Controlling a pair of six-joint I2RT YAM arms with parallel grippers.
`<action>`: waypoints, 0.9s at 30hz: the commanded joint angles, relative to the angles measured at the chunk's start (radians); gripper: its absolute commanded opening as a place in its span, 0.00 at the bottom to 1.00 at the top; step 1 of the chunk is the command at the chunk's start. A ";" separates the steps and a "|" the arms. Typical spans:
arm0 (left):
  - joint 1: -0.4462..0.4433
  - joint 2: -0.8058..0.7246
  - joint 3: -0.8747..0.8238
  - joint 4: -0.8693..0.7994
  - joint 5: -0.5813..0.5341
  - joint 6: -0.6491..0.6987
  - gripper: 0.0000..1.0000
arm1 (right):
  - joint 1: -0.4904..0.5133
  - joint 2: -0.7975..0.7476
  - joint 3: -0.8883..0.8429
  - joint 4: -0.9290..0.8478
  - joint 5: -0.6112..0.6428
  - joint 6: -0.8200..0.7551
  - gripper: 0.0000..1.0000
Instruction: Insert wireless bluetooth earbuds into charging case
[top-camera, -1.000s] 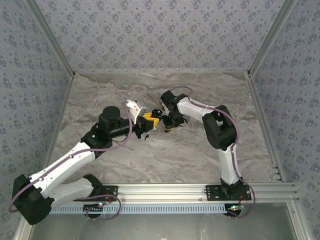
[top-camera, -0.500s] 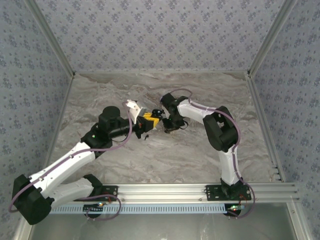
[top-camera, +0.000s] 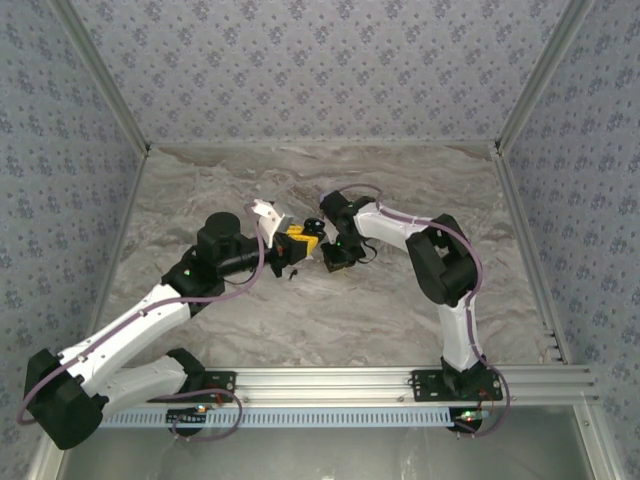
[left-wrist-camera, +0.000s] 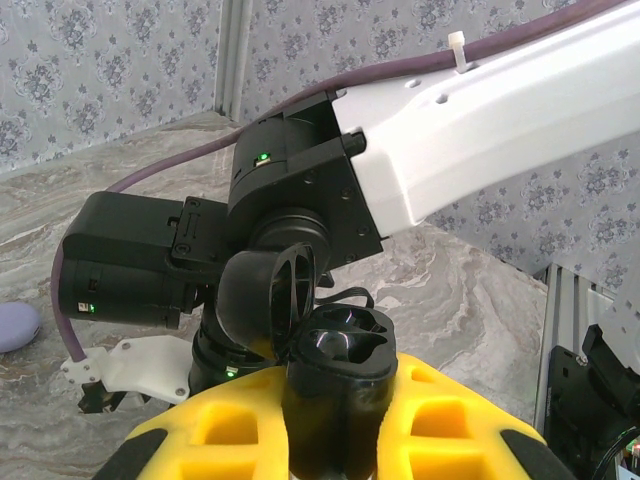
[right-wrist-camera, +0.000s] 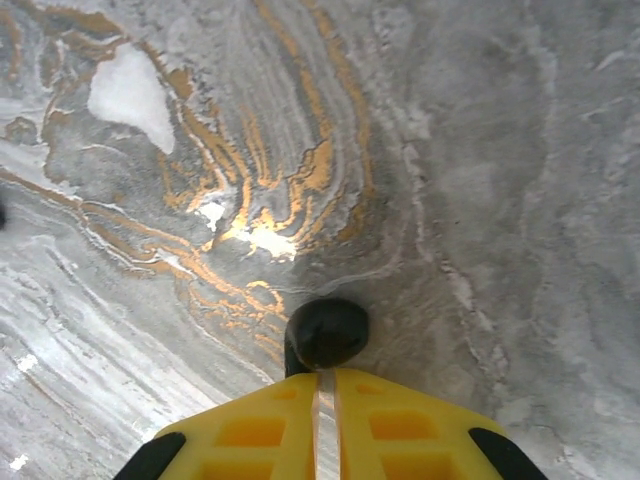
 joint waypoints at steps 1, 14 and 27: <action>0.007 -0.014 0.041 0.017 0.020 -0.014 0.14 | 0.003 -0.062 -0.009 -0.007 -0.009 -0.009 0.15; 0.007 -0.019 0.048 0.012 0.020 -0.009 0.14 | 0.026 -0.057 0.069 -0.061 0.106 0.069 0.41; 0.007 -0.018 0.051 0.011 0.018 -0.004 0.14 | 0.059 0.033 0.143 -0.096 0.166 0.162 0.41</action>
